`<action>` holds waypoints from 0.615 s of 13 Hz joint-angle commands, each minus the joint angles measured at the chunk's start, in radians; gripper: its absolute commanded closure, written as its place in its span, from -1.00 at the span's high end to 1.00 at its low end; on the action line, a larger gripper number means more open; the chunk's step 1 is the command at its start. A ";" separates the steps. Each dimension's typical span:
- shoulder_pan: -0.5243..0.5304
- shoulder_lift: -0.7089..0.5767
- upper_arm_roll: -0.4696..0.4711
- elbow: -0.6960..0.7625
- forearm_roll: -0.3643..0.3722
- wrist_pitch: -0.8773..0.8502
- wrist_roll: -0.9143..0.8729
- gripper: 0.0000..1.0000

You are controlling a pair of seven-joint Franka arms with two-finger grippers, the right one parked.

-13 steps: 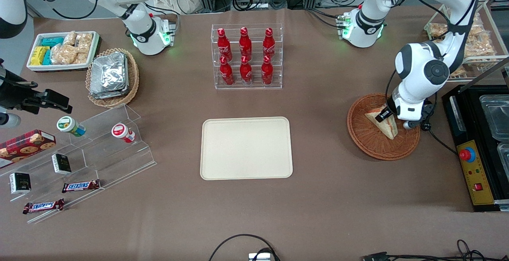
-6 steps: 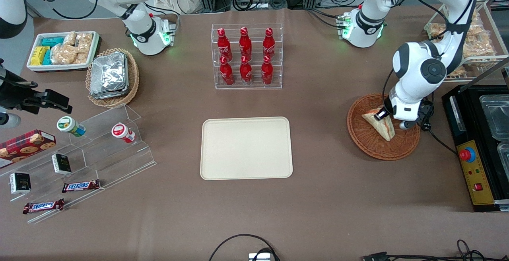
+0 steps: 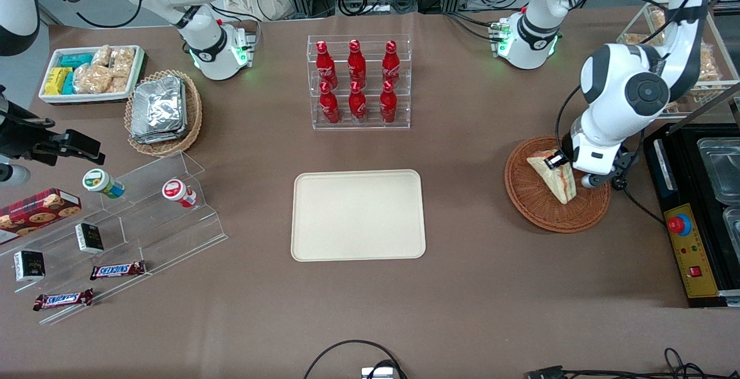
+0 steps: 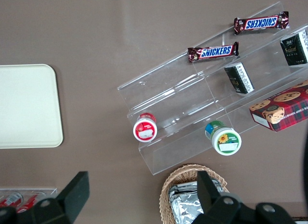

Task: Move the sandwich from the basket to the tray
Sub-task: 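Carry the held sandwich with the left gripper over the cream tray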

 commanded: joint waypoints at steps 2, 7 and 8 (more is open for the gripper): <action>-0.006 0.020 -0.089 0.133 0.019 -0.103 0.008 -0.44; -0.006 0.047 -0.230 0.213 0.019 -0.104 0.099 -0.50; -0.008 0.055 -0.256 0.222 0.019 -0.103 0.102 -0.50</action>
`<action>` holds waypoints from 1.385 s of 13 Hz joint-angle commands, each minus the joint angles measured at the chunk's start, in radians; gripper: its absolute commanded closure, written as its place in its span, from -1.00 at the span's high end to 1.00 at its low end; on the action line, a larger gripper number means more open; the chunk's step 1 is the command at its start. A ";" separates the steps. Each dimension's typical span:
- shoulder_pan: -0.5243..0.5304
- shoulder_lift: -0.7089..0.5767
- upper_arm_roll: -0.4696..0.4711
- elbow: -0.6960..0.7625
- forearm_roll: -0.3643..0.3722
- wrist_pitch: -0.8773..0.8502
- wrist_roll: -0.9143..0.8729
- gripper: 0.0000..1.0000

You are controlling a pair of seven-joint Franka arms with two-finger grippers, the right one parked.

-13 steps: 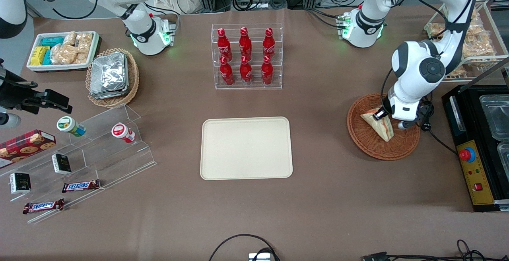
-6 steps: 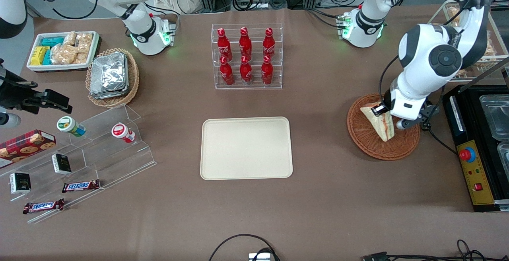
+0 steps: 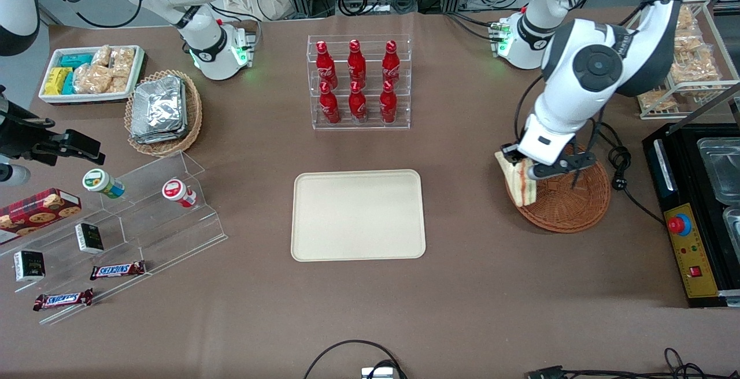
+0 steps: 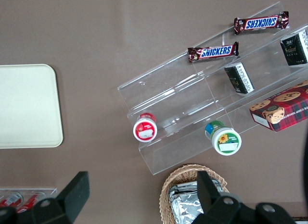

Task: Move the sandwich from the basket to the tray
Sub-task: 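Carry the held sandwich with the left gripper over the cream tray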

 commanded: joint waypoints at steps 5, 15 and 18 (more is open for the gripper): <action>-0.003 0.163 -0.191 0.200 0.014 -0.029 -0.034 -0.50; -0.205 0.537 -0.202 0.487 0.213 -0.029 -0.216 -0.42; -0.213 0.601 -0.201 0.520 0.221 -0.023 -0.241 -0.42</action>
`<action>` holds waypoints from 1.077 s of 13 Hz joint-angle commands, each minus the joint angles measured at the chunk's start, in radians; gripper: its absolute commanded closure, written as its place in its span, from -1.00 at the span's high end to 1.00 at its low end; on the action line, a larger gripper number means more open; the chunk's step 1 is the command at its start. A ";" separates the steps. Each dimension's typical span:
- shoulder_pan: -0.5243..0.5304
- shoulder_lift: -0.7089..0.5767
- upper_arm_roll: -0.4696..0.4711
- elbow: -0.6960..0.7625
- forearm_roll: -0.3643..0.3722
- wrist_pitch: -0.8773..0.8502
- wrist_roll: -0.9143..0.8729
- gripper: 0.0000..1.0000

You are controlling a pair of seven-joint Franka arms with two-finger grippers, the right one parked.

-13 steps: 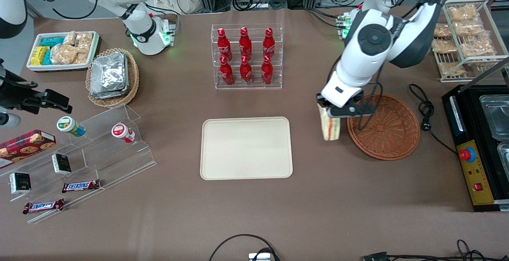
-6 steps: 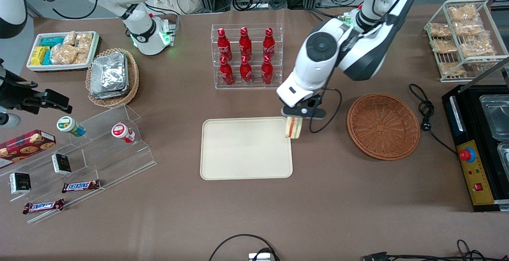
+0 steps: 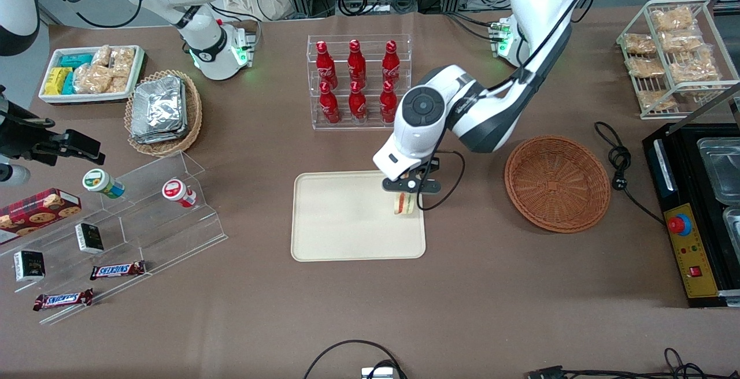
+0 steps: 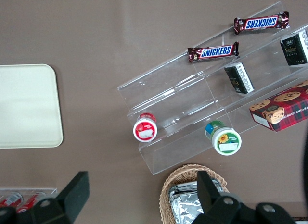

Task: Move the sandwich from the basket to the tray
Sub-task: 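Carry the held sandwich with the left gripper over the cream tray, then lower the sandwich onto the tray and open the left gripper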

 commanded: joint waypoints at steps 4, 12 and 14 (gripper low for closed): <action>-0.041 0.136 0.005 0.112 0.079 0.004 -0.078 -0.42; -0.056 0.188 0.008 0.112 0.142 0.047 -0.124 -0.40; -0.056 0.201 0.008 0.114 0.142 0.049 -0.127 -0.39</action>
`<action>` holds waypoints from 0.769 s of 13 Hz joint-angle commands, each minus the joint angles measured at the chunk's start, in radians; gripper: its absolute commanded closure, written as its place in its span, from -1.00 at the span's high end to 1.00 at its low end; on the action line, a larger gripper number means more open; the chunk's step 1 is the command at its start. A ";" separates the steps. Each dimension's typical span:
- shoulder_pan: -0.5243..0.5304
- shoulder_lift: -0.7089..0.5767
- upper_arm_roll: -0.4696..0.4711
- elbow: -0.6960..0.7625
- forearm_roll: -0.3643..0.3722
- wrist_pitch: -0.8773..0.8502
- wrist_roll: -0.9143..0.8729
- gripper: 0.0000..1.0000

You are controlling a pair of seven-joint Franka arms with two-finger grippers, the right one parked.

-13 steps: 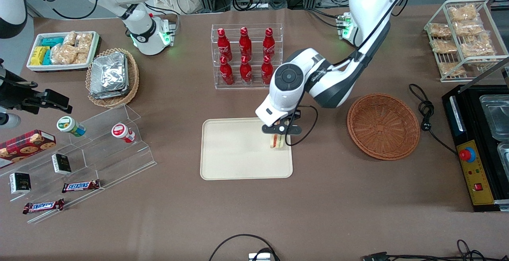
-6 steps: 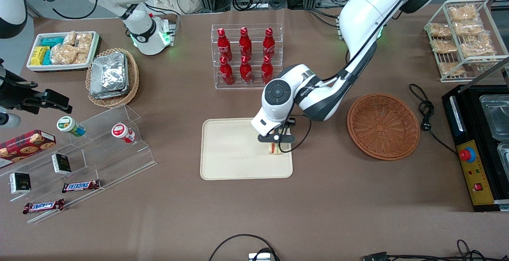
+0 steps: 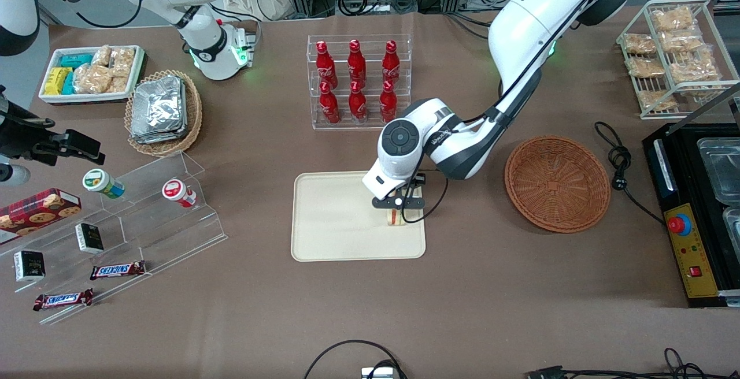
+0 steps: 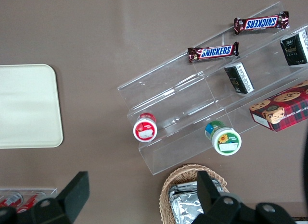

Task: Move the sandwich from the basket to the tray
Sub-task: 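Lower the sandwich onto the tray and open the left gripper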

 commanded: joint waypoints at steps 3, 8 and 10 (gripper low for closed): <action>-0.020 0.038 0.007 0.033 0.027 0.009 -0.038 -0.34; -0.032 0.055 0.007 0.032 0.091 0.040 -0.098 0.05; -0.046 0.054 0.012 0.035 0.099 0.039 -0.121 0.56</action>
